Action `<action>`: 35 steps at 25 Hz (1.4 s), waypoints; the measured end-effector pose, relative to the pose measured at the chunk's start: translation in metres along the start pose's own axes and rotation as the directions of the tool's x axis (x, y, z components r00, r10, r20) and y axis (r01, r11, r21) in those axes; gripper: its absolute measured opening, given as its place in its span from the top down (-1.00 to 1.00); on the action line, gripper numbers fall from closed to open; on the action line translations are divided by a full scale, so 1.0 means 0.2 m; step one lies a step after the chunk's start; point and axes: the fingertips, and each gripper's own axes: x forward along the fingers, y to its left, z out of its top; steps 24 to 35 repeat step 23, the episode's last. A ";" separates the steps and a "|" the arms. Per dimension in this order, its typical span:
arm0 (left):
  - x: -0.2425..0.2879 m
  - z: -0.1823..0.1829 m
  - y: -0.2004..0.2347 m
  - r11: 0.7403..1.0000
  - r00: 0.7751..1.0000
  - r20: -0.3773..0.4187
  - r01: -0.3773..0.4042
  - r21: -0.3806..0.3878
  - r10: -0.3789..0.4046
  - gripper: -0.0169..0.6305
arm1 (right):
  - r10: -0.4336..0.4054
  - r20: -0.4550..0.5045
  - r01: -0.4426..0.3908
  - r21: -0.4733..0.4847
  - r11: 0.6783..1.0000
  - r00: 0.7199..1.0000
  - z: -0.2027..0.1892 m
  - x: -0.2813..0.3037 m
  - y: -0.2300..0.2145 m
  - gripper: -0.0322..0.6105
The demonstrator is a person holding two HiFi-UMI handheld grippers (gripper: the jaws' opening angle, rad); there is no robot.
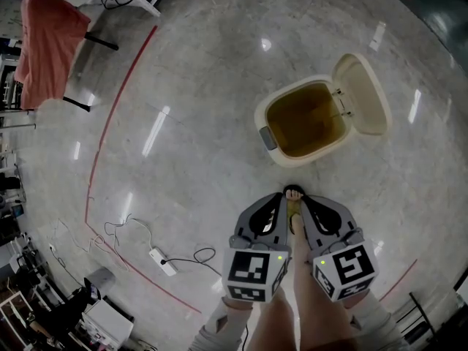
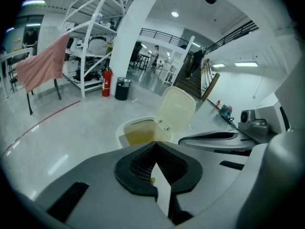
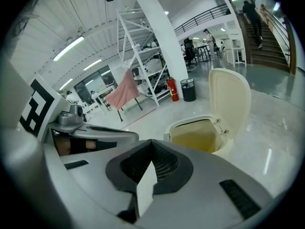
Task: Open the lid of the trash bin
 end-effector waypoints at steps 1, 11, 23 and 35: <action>-0.01 0.00 0.00 1.000 1.000 0.002 0.000 0.000 0.000 0.93 | 0.000 -0.002 0.000 0.001 1.000 1.000 0.00 0.00 0.01 0.90; -0.06 -0.01 -0.01 1.000 1.000 0.005 0.003 -0.016 -0.003 0.93 | 0.004 -0.003 -0.004 0.000 1.000 1.000 0.00 -0.01 0.07 0.91; -0.07 -0.07 0.01 1.000 1.000 -0.015 -0.003 -0.027 0.003 0.93 | -0.004 -0.010 0.005 0.009 1.000 1.000 -0.02 -0.01 0.08 0.90; -0.07 -0.07 0.01 1.000 1.000 -0.015 -0.003 -0.027 0.003 0.93 | -0.004 -0.010 0.005 0.009 1.000 1.000 -0.02 -0.01 0.08 0.90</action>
